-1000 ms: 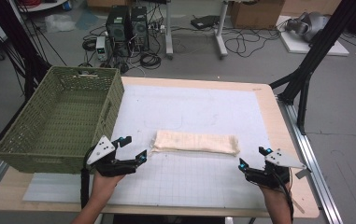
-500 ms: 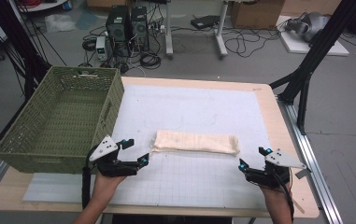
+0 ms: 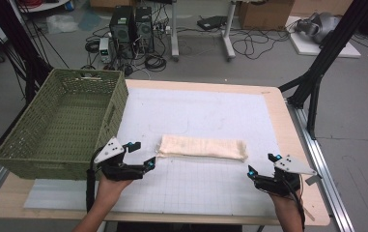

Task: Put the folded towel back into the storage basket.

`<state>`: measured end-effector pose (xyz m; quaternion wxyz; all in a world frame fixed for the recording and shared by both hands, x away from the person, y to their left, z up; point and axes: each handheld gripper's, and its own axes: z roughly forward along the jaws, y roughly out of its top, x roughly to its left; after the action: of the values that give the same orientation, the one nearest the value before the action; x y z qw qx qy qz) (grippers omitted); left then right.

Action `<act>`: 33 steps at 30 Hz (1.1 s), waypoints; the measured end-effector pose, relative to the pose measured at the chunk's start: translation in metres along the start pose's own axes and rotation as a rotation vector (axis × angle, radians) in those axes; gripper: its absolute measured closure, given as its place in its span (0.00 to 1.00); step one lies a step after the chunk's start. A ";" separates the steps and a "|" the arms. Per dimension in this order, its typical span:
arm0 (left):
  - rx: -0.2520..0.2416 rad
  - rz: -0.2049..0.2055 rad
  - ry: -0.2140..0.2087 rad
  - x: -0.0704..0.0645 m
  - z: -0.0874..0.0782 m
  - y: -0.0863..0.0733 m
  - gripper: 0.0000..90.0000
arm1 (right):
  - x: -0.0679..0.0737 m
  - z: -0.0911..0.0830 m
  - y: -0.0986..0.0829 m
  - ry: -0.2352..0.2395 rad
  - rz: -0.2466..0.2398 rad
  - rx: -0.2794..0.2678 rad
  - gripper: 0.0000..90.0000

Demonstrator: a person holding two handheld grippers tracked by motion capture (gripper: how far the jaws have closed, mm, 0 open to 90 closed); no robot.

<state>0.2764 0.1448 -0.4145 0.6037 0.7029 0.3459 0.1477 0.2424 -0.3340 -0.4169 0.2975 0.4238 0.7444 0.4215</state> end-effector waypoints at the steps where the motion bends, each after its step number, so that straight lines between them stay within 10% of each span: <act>1: 0.000 0.000 0.000 0.000 0.000 0.000 0.18 | 0.000 0.000 0.000 0.002 0.002 0.001 0.17; 33: 0.084 -0.009 0.056 0.009 0.048 0.045 0.20 | 0.001 0.003 -0.001 0.016 -0.001 0.015 0.17</act>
<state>0.3272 0.1133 -0.3848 0.5644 0.7216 0.3718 0.1501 0.2444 -0.3322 -0.4190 0.2888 0.4223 0.7502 0.4189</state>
